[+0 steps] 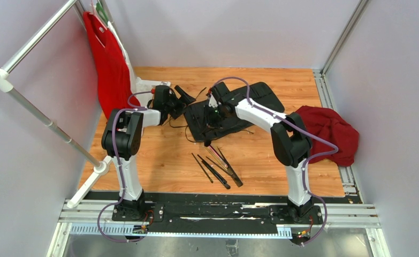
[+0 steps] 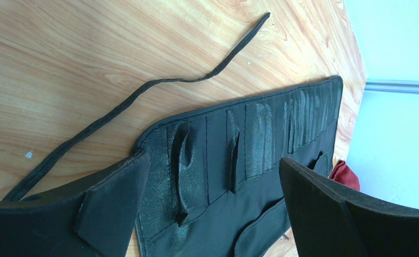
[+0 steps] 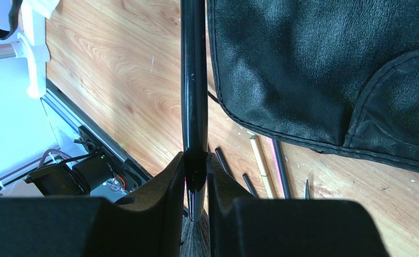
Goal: Organize the makeup
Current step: Place the makeup brush in the cosmetics bag.
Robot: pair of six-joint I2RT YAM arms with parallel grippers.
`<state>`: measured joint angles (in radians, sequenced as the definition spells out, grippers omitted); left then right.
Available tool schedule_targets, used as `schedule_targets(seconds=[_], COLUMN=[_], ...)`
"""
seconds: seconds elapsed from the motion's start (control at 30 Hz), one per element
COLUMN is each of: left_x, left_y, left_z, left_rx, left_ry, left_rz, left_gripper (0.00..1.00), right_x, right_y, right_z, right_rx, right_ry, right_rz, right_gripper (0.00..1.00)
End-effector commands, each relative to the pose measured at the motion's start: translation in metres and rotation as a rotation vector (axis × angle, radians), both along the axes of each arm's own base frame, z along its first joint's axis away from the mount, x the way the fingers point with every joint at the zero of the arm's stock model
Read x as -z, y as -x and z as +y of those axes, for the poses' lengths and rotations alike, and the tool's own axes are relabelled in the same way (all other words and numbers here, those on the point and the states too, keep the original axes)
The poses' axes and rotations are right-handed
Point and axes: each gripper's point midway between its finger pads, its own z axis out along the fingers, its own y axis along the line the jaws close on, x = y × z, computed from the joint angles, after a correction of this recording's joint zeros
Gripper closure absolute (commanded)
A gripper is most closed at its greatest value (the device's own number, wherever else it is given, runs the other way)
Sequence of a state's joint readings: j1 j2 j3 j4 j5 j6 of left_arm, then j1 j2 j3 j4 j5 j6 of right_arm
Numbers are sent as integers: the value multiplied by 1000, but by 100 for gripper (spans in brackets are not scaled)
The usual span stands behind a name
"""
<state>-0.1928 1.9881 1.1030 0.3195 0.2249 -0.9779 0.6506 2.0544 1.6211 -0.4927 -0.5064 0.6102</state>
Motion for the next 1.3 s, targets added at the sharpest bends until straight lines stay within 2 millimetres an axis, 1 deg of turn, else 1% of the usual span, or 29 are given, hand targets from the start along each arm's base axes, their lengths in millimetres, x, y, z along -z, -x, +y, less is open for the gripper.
schedule_targets(seconds=[0.0, 0.3, 0.73, 0.9, 1.27], left_x=[50, 53, 55, 55, 56], left_y=[29, 30, 31, 31, 33], left_z=[14, 14, 13, 13, 13], left_rx=[-17, -19, -16, -16, -15], left_ry=[-46, -46, -43, -44, -44], left_rz=[179, 186, 188, 190, 193], left_gripper=[2, 2, 2, 2, 2], right_x=[5, 15, 38, 44, 49], right_y=[-2, -1, -3, -4, -9], right_z=[-1, 1, -9, -10, -12], right_rx=[19, 23, 36, 39, 50], right_ry=[-29, -58, -8, -1, 0], right_rz=[43, 99, 119, 129, 138], right_gripper=[99, 99, 99, 99, 99])
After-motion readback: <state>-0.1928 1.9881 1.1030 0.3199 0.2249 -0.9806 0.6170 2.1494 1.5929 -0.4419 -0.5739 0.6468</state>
